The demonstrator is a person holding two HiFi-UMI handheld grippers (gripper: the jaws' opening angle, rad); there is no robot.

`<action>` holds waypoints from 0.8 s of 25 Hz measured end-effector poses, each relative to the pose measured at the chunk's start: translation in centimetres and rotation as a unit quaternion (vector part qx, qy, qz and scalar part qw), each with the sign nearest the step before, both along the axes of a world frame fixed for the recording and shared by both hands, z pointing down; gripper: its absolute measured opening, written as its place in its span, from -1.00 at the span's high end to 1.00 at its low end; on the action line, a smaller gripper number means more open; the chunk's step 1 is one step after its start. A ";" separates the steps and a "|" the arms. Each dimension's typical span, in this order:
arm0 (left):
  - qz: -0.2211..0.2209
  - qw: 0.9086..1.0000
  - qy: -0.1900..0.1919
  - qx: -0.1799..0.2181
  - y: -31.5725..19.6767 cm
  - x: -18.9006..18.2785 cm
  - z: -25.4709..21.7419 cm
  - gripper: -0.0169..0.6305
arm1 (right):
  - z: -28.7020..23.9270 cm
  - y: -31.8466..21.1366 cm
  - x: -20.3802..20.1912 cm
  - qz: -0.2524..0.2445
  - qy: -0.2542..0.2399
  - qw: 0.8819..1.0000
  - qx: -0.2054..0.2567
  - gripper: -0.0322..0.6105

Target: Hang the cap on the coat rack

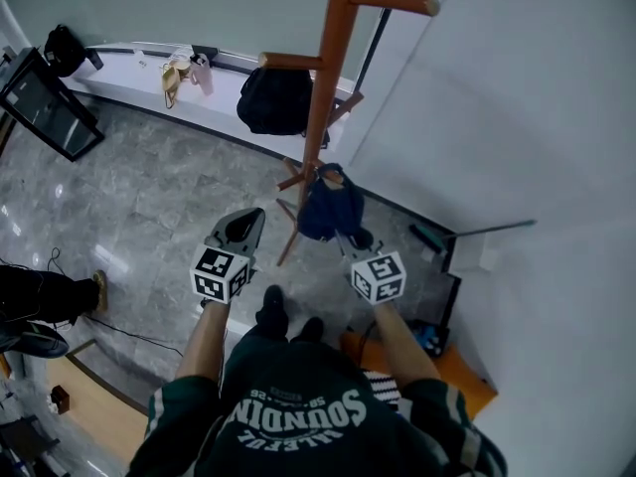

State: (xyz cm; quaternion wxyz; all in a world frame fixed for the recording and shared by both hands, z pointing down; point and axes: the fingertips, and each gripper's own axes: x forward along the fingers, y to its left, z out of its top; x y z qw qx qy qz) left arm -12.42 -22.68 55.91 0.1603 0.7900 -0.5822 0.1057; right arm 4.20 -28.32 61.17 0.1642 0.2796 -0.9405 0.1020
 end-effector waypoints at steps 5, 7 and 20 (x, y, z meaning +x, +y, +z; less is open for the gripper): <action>-0.008 1.000 0.003 -0.009 -0.1 -0.8 0.8 0.95 | 1.3 -1.3 -1.0 -0.003 0.006 1.000 -0.012 0.79; -0.012 1.000 0.005 -0.011 0.0 -1.2 1.1 0.95 | 2.0 -1.7 -1.3 0.000 0.010 1.000 -0.020 0.79; -0.028 0.999 0.000 -0.017 0.2 -3.6 1.6 0.95 | 6.1 -4.5 -3.1 0.024 0.053 0.998 -0.039 0.73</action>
